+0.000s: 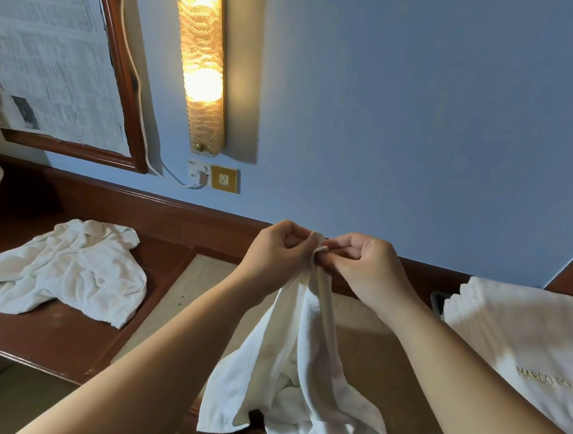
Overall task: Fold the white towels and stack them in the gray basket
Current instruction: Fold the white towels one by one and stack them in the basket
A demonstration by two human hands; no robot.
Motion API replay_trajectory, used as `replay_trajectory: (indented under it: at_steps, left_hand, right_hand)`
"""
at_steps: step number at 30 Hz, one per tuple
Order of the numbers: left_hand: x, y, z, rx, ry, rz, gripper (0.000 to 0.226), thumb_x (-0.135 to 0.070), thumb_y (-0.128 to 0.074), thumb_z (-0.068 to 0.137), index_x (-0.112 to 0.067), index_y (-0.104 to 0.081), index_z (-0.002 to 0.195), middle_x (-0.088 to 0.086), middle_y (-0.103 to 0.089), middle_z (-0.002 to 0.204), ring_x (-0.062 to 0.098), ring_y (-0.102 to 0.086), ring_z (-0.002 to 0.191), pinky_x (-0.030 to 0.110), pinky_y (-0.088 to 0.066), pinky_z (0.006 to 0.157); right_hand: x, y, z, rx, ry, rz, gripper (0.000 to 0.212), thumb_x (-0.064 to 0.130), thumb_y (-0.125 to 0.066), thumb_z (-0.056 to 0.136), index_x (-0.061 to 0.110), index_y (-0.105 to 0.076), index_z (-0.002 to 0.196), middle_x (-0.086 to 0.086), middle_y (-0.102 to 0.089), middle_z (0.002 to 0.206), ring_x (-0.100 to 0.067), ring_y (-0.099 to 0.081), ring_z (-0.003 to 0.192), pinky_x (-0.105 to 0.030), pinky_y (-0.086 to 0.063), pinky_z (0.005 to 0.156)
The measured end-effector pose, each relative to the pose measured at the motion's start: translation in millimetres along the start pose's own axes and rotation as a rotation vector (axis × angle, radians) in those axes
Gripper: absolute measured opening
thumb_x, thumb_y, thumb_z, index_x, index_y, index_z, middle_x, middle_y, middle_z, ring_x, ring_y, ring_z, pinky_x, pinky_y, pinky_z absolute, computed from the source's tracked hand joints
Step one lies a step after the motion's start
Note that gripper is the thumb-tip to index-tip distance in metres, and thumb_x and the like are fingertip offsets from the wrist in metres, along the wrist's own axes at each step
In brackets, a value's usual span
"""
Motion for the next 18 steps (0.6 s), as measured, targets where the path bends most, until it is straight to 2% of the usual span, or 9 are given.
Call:
replay_trajectory:
  at_steps: [2,4,6,7,9,11,13,16,18]
  left_hand:
    - [0.9,-6.3,-1.7,0.070,0.013,-0.051,0.023,-0.038,-0.074,0.097,-0.016,-0.076,0.103,-0.001,-0.081,0.091,0.019,-0.077,0.091,0.046,-0.061,0.092]
    - [2.3,-9.2,-3.4,0.111,0.026,-0.105,0.021,-0.034,-0.072,0.098,-0.016,-0.077,0.107,0.002,-0.081,0.096,0.026,-0.076,0.097,0.052,-0.059,0.097]
    - [6.9,-9.6,-4.3,0.121,0.043,-0.159,0.019,-0.027,-0.070,0.100,-0.013,-0.077,0.111,0.006,-0.080,0.100,0.035,-0.074,0.104,0.058,-0.056,0.099]
    - [9.2,-9.5,-5.1,0.123,0.047,-0.183,0.017,-0.023,-0.069,0.101,-0.012,-0.077,0.112,0.008,-0.080,0.101,0.039,-0.072,0.107,0.060,-0.054,0.100]
    - [13.4,-8.6,-6.4,0.120,0.049,-0.209,0.015,-0.016,-0.067,0.102,-0.013,-0.078,0.113,0.013,-0.079,0.103,0.043,-0.070,0.107,0.061,-0.054,0.100]
    - [16.4,-5.9,-6.7,0.102,0.041,-0.198,0.016,-0.014,-0.068,0.101,-0.018,-0.080,0.112,0.015,-0.078,0.102,0.044,-0.070,0.104,0.062,-0.055,0.096]
    - [17.5,0.2,-7.0,0.056,0.025,-0.161,0.017,-0.014,-0.069,0.101,-0.023,-0.081,0.109,0.009,-0.078,0.099,0.038,-0.073,0.099,0.059,-0.058,0.092]
    - [18.3,14.0,-6.1,-0.067,-0.001,-0.118,0.011,-0.019,-0.075,0.096,-0.024,-0.077,0.105,-0.001,-0.078,0.095,0.018,-0.076,0.091,0.050,-0.063,0.086]
    - [18.0,21.4,-6.3,-0.146,-0.033,-0.060,0.010,-0.023,-0.078,0.093,-0.024,-0.072,0.101,-0.006,-0.078,0.091,0.011,-0.075,0.086,0.047,-0.064,0.082]
  right_hand:
    - [6.9,6.2,2.4,-0.035,0.058,-0.119,0.009,0.028,-0.082,0.090,0.026,-0.077,0.098,0.012,-0.080,0.088,-0.006,-0.076,0.085,-0.032,-0.062,0.086]
    - [12.0,11.6,6.0,-0.083,0.106,-0.208,0.008,0.035,-0.082,0.088,0.030,-0.077,0.092,0.009,-0.077,0.085,-0.007,-0.073,0.079,-0.024,-0.059,0.076]
    - [16.5,15.0,10.3,-0.130,0.165,-0.355,0.008,0.039,-0.083,0.087,0.035,-0.075,0.087,0.007,-0.066,0.095,-0.007,-0.065,0.081,-0.011,-0.049,0.069]
    - [17.0,14.0,12.3,-0.127,0.184,-0.383,0.009,0.038,-0.082,0.087,0.035,-0.074,0.086,0.007,-0.062,0.101,-0.006,-0.064,0.086,-0.010,-0.048,0.072]
    - [12.2,8.3,15.8,-0.079,0.178,-0.339,0.011,0.032,-0.081,0.089,0.032,-0.071,0.086,0.012,-0.067,0.107,-0.004,-0.067,0.097,-0.019,-0.055,0.086]
    - [10.9,2.8,16.8,-0.045,0.163,-0.343,0.012,0.031,-0.079,0.092,0.031,-0.067,0.089,0.014,-0.073,0.097,-0.003,-0.069,0.093,-0.026,-0.057,0.084]
    - [16.3,-0.4,17.1,-0.043,0.175,-0.358,0.017,0.032,-0.076,0.094,0.030,-0.062,0.102,0.011,-0.072,0.089,-0.002,-0.068,0.086,-0.019,-0.051,0.076]
    - [23.4,-6.3,22.4,0.004,0.162,-0.413,0.030,0.033,-0.071,0.098,0.031,-0.061,0.126,0.014,-0.070,0.096,0.000,-0.064,0.094,-0.016,-0.044,0.080]
    - [25.7,-8.9,29.6,0.013,0.155,-0.510,0.016,0.035,-0.065,0.101,0.028,-0.072,0.114,0.016,-0.070,0.104,-0.004,-0.063,0.102,-0.019,-0.044,0.079]
Point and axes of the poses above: each hand's wrist, its own z-axis towards the middle knuckle, its own y-axis out of the back of the hand, x = y × z, the point moved 9 cm from there along z, towards the middle knuckle
